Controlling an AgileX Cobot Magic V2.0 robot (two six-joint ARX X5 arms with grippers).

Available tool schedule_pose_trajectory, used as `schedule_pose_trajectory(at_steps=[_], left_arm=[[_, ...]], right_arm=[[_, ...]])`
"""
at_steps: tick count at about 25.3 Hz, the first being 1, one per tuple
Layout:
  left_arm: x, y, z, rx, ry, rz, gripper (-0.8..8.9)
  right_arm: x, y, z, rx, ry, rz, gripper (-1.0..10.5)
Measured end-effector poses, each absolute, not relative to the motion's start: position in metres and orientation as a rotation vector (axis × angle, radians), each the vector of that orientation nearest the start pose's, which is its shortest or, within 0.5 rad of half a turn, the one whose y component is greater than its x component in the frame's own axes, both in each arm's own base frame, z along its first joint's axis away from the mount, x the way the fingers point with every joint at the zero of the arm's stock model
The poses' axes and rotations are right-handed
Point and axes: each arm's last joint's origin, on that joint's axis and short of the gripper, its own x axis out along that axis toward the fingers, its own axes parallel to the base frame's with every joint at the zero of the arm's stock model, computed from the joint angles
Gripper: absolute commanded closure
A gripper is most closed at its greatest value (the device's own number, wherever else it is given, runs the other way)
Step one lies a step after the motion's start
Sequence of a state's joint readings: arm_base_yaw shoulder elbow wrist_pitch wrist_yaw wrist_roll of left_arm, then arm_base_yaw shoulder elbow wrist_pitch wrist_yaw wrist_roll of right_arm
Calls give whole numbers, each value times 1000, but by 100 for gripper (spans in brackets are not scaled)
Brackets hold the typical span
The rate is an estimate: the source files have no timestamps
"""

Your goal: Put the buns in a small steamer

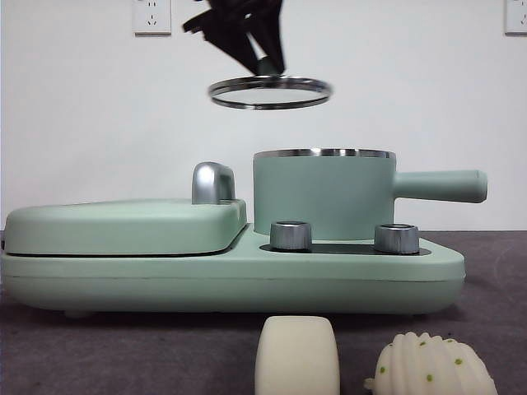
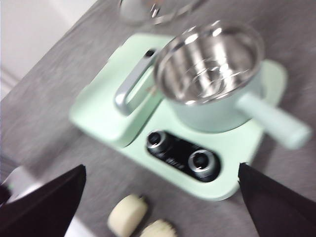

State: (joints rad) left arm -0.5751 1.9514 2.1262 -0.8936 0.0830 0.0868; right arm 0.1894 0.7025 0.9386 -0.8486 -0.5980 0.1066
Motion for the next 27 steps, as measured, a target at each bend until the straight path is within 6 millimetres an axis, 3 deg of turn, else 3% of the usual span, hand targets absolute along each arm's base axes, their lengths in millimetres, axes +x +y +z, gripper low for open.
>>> schedule_pose_trajectory(at_steps=[6, 14, 20, 27], left_arm=[[381, -181, 387, 212, 692, -532, 756], [404, -120, 387, 175, 697, -389, 758], [410, -99, 387, 161, 698, -341, 758], [411, -96, 387, 158, 694, -334, 758]], right_arm=[[135, 82, 316, 213, 913, 783, 455], [142, 159, 268, 137, 1307, 809, 455], [145, 188, 245, 113, 1403, 777, 455], [152, 211, 222, 80, 1512, 688, 456]])
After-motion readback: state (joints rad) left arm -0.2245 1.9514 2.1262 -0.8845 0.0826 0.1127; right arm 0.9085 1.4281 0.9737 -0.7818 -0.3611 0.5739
